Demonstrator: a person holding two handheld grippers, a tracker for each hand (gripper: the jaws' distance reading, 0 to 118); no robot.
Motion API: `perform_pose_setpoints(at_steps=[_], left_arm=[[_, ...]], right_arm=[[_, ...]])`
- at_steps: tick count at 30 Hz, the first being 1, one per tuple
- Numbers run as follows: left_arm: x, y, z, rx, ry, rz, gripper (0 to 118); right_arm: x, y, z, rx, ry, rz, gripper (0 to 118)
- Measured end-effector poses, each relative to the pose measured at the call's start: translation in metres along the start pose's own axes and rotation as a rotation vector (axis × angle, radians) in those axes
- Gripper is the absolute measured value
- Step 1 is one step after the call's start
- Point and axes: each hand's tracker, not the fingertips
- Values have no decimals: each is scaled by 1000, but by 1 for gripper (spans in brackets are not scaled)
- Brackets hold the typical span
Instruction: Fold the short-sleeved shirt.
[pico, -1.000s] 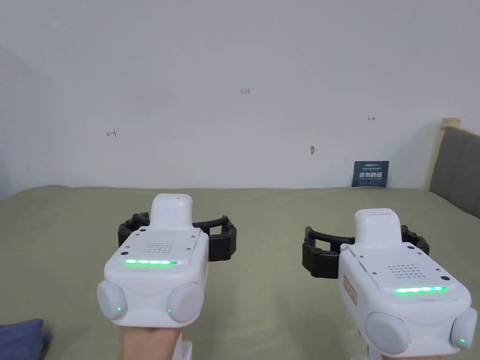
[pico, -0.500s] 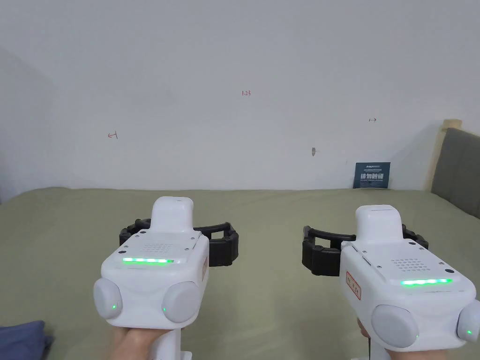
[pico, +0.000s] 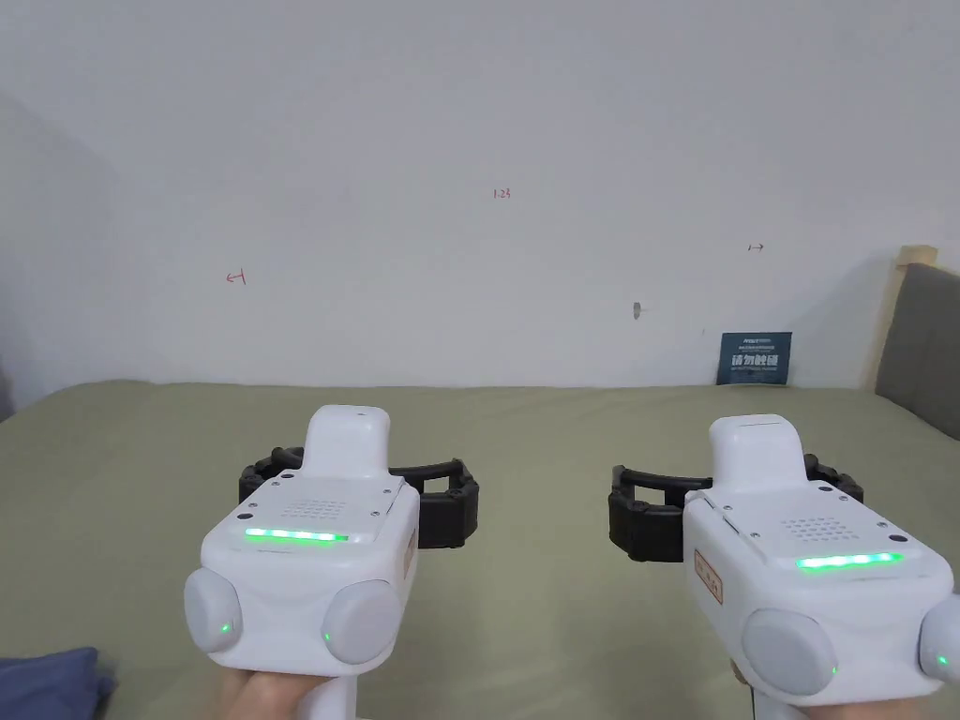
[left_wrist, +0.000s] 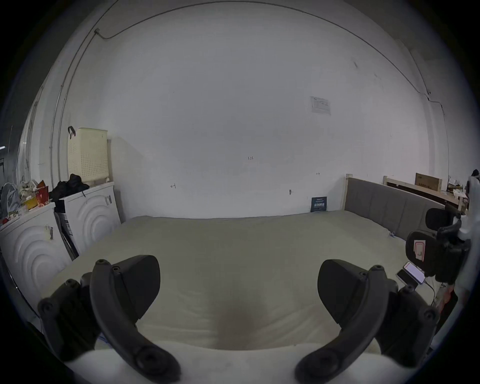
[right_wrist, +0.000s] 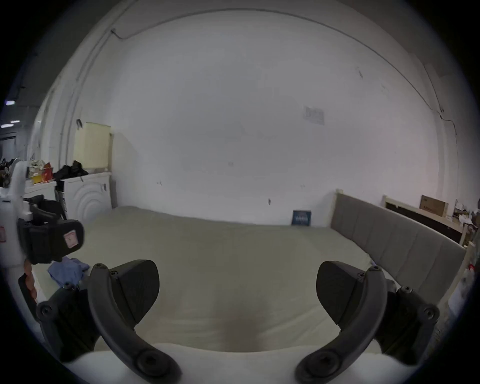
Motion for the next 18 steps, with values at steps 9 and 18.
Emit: perform_pose_setpoints(at_steps=[9,18], left_arm=[[-1,1,4,-11,-12,-5,118],[1,6,9,0,-23,0,118]], right_arm=[[2,1,2,-5,-34,14,118],[-3,0,12,109,-52,77,118]])
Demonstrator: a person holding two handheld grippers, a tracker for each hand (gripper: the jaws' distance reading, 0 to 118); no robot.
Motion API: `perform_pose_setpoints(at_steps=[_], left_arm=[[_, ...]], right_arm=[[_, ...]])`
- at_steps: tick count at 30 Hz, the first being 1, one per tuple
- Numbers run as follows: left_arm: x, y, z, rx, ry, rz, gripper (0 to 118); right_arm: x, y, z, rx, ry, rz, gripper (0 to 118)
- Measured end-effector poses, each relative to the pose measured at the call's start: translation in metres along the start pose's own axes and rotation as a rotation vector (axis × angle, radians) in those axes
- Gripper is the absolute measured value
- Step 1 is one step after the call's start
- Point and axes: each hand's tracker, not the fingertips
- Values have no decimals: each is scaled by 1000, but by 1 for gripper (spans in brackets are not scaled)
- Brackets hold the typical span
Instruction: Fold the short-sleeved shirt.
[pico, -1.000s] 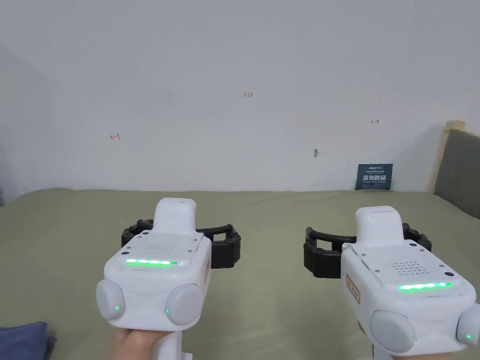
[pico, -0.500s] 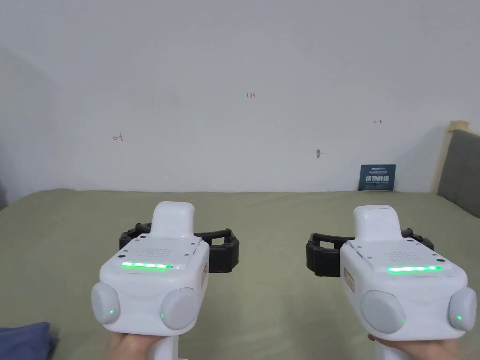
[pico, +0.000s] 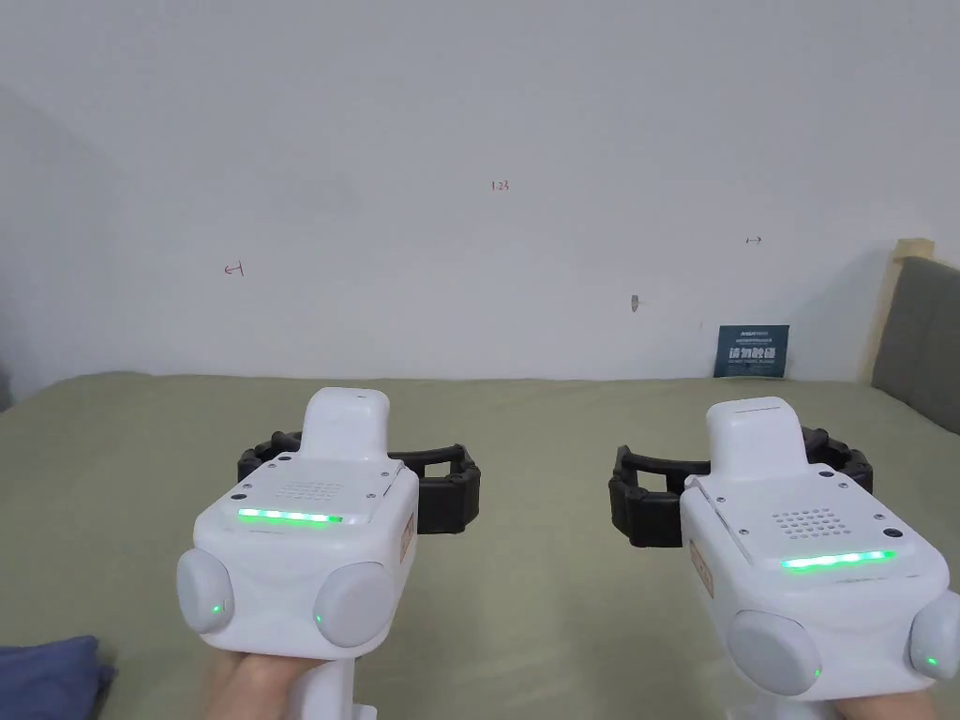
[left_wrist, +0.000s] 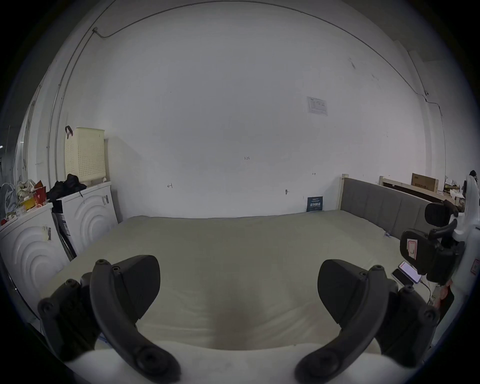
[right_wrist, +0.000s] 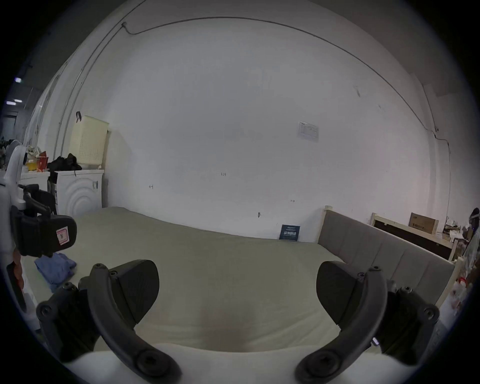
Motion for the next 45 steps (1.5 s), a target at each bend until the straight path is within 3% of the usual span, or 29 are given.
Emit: perform_pose_setpoints(at_steps=[11,16,22,30,40,45], left_arm=[[1,2,3,-6,-9,7,118],[0,4,4,-15,-13,20,118],[0,5,7,-14,-19,13,118],[2,6,9,-17,-28,15,118],[-1,6,12,-17,-28,16,118],[-3,6,13,-21,-29,23,118]], right_arm=[[3,3,-2,-35,8,-15,118],[7,8,-3,-97,41,-109,118],[2,9,-4,-94,-17,-85,118],[1,9,-1,-76,44,-101,118],[-9,8,1,-21,22,-40,118],[-11,13,2,-13,34,-53,118]])
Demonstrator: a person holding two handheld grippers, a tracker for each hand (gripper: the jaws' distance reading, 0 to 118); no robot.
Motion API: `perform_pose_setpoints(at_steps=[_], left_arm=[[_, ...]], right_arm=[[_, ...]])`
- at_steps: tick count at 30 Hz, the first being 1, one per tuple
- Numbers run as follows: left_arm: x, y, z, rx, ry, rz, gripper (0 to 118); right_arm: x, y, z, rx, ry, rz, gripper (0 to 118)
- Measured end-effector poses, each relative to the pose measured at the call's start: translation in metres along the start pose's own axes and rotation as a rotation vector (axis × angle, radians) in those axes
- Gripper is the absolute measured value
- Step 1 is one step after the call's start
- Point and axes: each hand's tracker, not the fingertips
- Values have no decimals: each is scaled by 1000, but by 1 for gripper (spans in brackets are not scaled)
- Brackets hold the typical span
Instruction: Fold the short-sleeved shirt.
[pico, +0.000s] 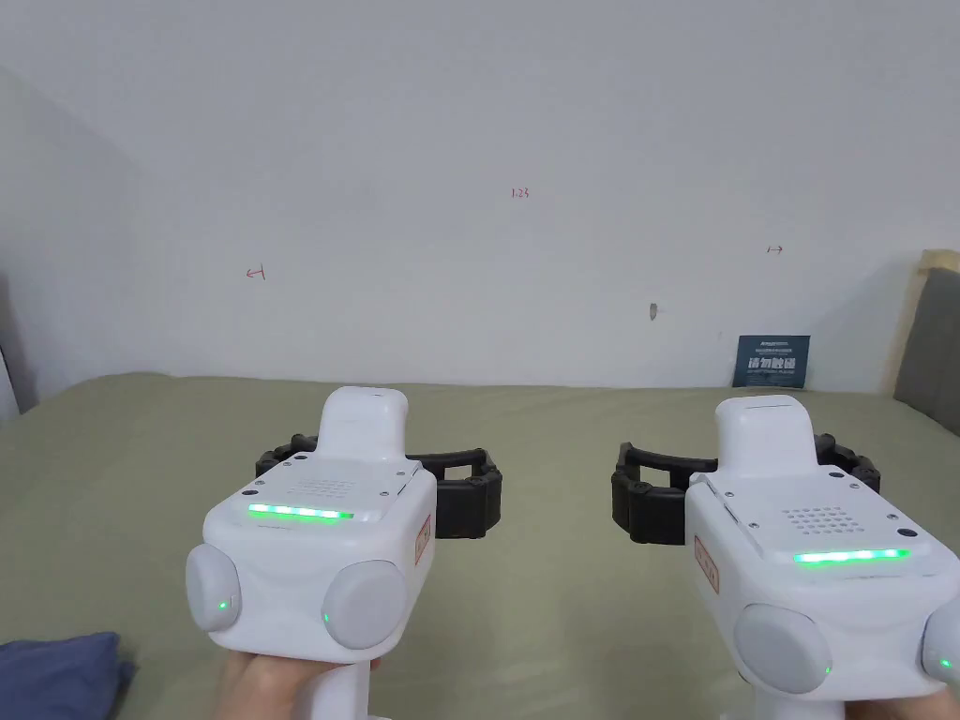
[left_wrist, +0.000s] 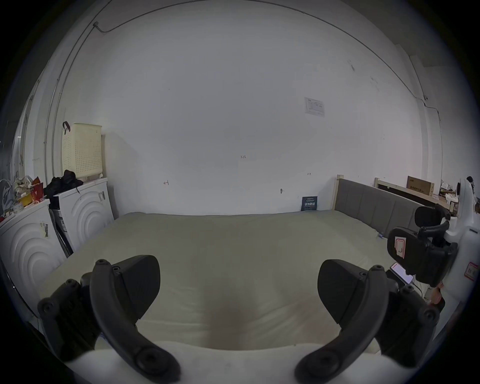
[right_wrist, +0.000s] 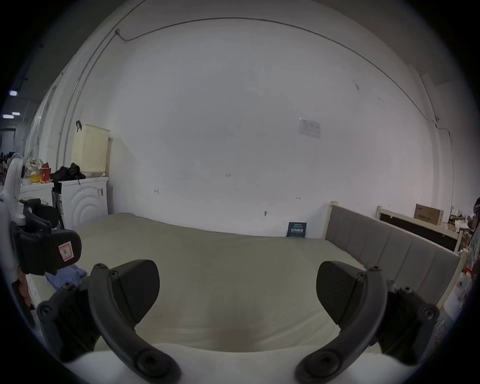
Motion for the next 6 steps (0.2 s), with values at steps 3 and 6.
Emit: perform_pose_setpoints(at_steps=[3,6], left_arm=[[-1,0,0,-4,2,2,118],[-3,0,0,-8,0,6,118]], right_arm=[[2,4,-6,-87,-5,-57,118],[2,3,-10,-85,-28,-53,118]])
